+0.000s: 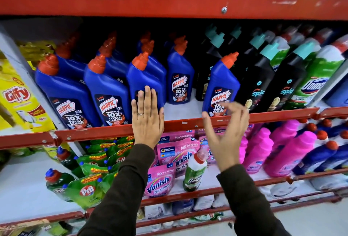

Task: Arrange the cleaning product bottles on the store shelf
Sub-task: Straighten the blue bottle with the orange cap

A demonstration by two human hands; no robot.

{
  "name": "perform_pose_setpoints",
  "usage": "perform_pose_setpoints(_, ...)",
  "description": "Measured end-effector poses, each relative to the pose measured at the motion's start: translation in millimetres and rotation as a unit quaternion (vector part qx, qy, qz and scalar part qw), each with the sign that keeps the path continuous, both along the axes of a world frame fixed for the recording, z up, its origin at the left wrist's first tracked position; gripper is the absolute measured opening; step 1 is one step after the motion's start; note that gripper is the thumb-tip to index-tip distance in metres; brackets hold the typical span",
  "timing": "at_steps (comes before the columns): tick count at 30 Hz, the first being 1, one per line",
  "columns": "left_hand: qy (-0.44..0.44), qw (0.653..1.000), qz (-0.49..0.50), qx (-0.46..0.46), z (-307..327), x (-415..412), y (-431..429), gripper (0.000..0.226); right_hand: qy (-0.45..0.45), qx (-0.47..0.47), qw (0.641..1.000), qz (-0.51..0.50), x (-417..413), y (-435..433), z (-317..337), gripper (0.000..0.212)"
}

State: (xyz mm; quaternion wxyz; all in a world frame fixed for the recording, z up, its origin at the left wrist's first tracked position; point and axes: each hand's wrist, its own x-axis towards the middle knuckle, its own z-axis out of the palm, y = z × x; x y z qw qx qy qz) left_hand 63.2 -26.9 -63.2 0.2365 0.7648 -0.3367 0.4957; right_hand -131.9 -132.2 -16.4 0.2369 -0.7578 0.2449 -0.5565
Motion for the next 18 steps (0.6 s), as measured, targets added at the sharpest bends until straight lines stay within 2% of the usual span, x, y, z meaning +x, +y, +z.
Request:
perform_pose_setpoints(4,-0.004,1.0,-0.004,-0.001,-0.4,0.3,-0.1,0.077,0.035,-0.019,0.998,-0.052,21.4,-21.3,54.0,0.076)
perform_pose_setpoints(6,-0.006,1.0,-0.004,-0.002,-0.6,0.3,0.3,0.077,0.064,-0.006,0.996,-0.068,31.8,-29.2,63.4,0.084)
perform_pose_setpoints(9,-0.009,1.0,-0.006,-0.005,-0.3,0.7,0.3,0.078,0.105,0.016,0.991,-0.084,41.2,-40.5,68.7,0.075)
perform_pose_setpoints(12,-0.012,1.0,-0.006,-0.004,-0.7,0.9,0.1,0.077,0.105,0.014,0.991,-0.08,40.5,-49.0,73.5,0.061)
perform_pose_setpoints(18,-0.009,1.0,-0.016,-0.001,-2.0,1.4,0.5,0.064,0.091,-0.005,0.995,-0.028,46.1,-32.8,79.9,0.056)
